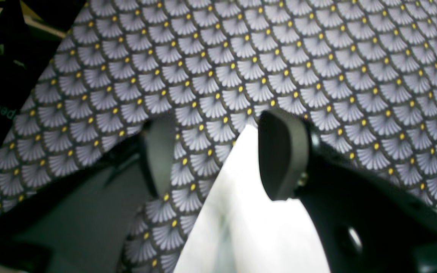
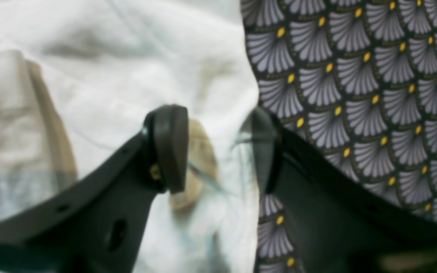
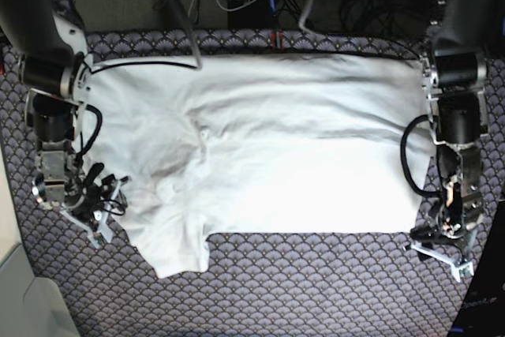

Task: Fold the T-shirt properly
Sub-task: 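Lower both grippers and close them on the hem corners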

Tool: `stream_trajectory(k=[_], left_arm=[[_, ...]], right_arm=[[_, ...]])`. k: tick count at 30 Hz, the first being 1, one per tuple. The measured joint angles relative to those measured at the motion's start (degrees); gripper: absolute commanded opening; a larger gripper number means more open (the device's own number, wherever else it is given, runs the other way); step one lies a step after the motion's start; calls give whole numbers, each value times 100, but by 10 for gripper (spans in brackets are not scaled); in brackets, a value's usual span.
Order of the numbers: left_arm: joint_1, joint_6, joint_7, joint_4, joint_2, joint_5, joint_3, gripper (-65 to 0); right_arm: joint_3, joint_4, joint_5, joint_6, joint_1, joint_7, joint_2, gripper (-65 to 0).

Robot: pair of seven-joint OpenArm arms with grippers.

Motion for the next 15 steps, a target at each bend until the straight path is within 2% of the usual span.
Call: stream_trajectory(k=[2, 8, 15], left_arm=[[35, 0, -17, -57, 2, 0, 0, -284], [48, 17, -81, -72, 4, 2, 0, -284], [50, 17, -83, -70, 2, 2, 4, -285]], right_arm=[[-7, 166, -4, 0, -20, -192, -17, -335], [313, 212, -42, 2, -28, -214, 4, -215], [315, 214, 33, -7, -205, 15, 4, -206]])
